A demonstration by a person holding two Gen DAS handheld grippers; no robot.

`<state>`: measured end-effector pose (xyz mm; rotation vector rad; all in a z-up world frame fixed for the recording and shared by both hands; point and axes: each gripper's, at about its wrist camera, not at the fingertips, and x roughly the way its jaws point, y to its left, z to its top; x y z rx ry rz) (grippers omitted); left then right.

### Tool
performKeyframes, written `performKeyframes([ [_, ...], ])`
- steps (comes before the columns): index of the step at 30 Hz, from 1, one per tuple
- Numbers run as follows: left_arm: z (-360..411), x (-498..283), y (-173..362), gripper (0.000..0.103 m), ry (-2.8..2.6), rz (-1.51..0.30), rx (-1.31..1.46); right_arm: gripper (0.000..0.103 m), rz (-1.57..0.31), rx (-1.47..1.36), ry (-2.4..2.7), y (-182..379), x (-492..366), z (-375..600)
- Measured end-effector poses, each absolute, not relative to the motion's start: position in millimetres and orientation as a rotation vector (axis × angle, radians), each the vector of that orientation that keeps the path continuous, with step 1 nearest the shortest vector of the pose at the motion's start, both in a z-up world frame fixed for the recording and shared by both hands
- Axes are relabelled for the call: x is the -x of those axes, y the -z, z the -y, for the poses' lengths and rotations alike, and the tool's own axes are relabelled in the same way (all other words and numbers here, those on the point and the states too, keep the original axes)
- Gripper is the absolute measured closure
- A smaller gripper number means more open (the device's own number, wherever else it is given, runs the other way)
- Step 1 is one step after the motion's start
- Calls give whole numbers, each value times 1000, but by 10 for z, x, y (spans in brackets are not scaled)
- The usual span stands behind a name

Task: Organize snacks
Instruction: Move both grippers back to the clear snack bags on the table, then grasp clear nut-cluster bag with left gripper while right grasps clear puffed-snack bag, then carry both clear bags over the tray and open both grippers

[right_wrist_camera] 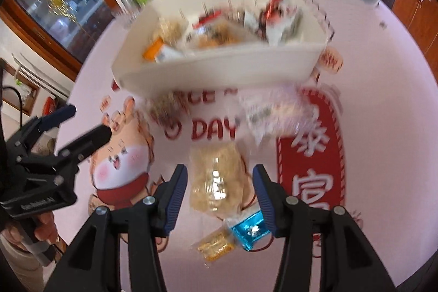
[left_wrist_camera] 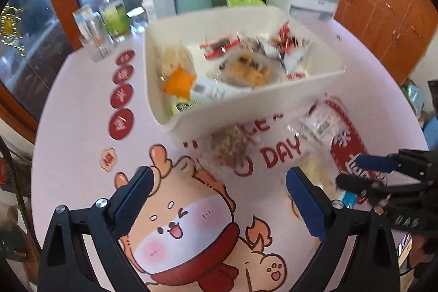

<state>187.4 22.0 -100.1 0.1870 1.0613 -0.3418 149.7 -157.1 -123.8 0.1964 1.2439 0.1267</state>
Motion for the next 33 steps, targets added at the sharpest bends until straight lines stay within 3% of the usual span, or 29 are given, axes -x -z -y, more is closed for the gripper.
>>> performKeyframes([
  [7, -194, -2181, 1445, 6, 321, -1137, -157, 53, -1327, -150, -118, 1717, -1527, 1364],
  [18, 40, -2546, 1858, 10, 280, -1166, -157, 46, -1345, -106, -111, 1937, -1581, 1240],
  [24, 130, -2597, 1987, 34, 301, -1181, -164, 46, -1324, -82, -111, 1946, -1576, 1196],
  [26, 182, -2567, 1966, 56, 335, -1169, -173, 48, -1320, -81, -107, 1950, -1563, 1168],
  [29, 225, -2533, 1949, 62, 339, -1166, -184, 58, -1313, -87, -120, 1942, -1530, 1141],
  [33, 204, -2430, 1895, 65, 337, -1149, -162, 61, -1297, -85, -113, 1914, -1460, 1139],
])
